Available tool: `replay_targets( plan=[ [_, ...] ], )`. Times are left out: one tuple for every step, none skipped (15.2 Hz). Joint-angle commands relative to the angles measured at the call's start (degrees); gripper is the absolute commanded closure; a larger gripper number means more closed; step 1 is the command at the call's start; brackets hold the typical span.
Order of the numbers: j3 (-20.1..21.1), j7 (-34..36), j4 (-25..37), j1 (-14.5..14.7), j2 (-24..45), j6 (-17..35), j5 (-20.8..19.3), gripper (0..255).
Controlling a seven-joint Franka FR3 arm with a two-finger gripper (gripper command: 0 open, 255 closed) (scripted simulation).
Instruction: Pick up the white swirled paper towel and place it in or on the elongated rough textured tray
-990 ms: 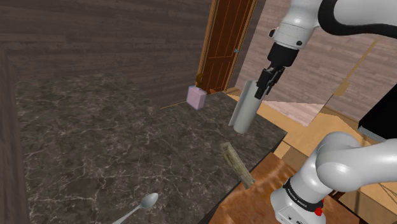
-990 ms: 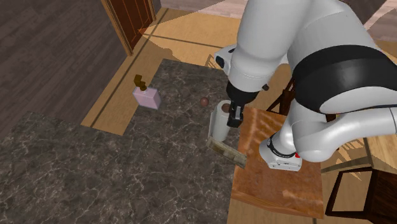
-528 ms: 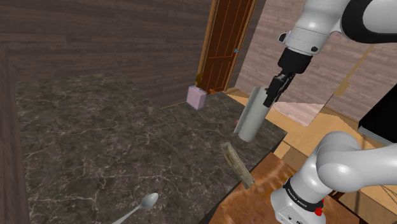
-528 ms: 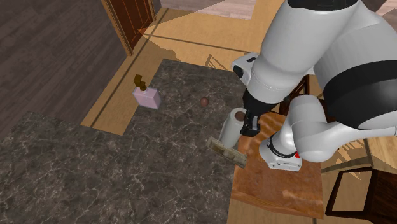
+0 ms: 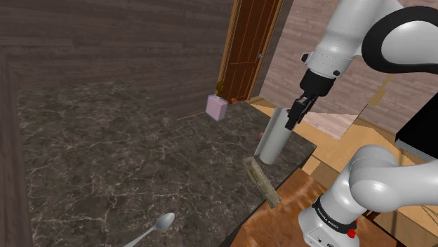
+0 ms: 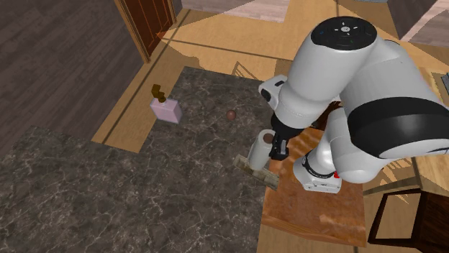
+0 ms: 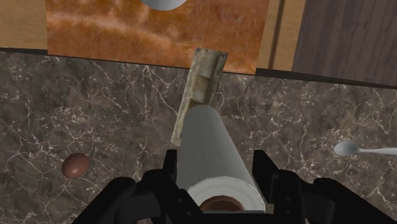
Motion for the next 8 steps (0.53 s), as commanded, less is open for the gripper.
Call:
replay_targets(
  plan=[
    [0.3,0.06,-1.6,0.13,-0.24,1.39,0.28,255],
    [0.39,0.04,-2.45,0.18,-0.43,2.06,0.38,255],
    [0.49,0.02,-3.3,0.23,-0.6,2.73,0.48,255],
    [0.59,-0.01,-4.15,0.29,-0.76,3.41,0.58,255],
    [0.69,-0.03,-4.98,0.35,-0.91,4.09,0.69,255],
    [0.79,-0.05,-5.81,0.41,-1.05,4.79,0.8,255],
    [0.9,-0.07,-6.64,0.47,-1.18,5.48,0.91,255],
    [1.01,-0.09,-7.45,0.53,-1.29,6.18,1.03,255]
  ],
)
